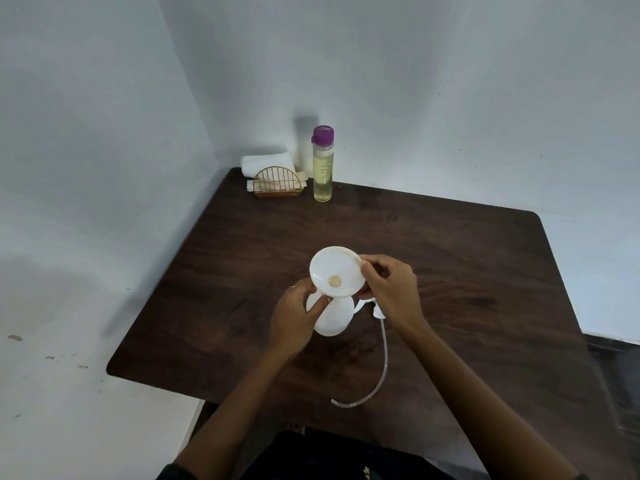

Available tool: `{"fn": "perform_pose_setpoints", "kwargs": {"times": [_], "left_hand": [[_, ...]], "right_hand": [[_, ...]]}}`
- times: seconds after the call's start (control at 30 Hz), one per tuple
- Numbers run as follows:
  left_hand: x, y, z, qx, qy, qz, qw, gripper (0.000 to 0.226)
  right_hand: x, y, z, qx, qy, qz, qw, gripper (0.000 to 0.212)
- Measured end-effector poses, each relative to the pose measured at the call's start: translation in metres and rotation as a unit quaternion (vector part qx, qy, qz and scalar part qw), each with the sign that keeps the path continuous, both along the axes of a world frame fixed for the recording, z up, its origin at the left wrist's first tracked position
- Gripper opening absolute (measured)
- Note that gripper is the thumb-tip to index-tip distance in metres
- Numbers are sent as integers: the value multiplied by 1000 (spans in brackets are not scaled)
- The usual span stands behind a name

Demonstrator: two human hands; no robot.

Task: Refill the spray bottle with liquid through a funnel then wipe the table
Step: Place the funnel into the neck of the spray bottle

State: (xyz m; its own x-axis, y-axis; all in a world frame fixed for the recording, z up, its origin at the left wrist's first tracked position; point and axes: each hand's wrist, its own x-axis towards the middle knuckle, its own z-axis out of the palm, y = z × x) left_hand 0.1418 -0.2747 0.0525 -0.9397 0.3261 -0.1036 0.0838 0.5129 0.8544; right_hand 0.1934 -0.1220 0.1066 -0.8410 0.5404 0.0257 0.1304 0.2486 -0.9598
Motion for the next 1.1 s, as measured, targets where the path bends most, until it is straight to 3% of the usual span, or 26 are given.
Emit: {"fn": "perform_pose_setpoints", "kwargs": {"times": [0.5,0.63,0.87,1.1], "left_hand": [[-3,-1,-2,9,-27,-14,999,48],[-6,-4,-5,12,-40,-22,999,50],[-20,-14,-12,48,-80,-26,995,38],[-66,-16,-25,54,-85,-12,995,42]], "right_hand": [[-2,5,-10,2,-64,41,997,10],[-5,7,-14,1,-81,27,996,6],[-14,20,-21,-13,-103,-30,994,24],[-41,52,-26,-56,-128,-49,989,18]]}}
